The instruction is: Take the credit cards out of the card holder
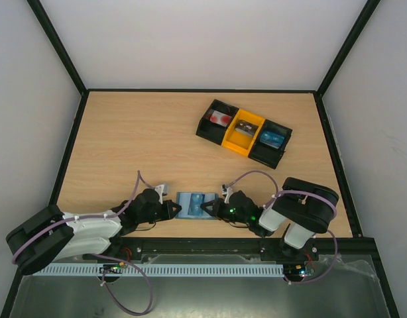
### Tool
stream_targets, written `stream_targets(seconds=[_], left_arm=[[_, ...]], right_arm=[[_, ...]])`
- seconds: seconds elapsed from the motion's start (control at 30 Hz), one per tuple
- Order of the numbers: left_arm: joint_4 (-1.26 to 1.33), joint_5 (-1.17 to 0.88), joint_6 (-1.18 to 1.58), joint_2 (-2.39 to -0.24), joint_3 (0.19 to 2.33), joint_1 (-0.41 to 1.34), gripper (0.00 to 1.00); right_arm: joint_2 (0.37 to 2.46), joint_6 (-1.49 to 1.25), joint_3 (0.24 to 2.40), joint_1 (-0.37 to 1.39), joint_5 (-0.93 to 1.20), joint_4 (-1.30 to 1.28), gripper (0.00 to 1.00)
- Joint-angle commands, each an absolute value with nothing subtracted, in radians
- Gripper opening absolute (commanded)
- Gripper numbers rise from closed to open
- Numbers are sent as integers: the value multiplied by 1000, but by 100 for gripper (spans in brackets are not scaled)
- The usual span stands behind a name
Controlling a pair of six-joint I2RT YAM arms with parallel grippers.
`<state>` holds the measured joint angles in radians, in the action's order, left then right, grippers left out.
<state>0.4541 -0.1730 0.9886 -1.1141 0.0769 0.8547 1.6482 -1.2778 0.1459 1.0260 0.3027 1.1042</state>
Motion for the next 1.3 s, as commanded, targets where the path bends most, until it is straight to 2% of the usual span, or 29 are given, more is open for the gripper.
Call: stream_targets(seconds=[0.0,0.53,0.8,1.27], left_arm=[[353,-132,984,-1120,41,856,3],[351,-130,988,-1121,40,857,3],[311,-124,975,-1115,52,855,3],[292,-122,980,-1100,64,856,3]], right_arm=[[1630,-1249,134,1010,290,1073,2],[1809,-1334,110,965,412,1373,2],[1742,-1266,100,943,410,1229,4],[1734,-1246,131,944,443,1210,2]])
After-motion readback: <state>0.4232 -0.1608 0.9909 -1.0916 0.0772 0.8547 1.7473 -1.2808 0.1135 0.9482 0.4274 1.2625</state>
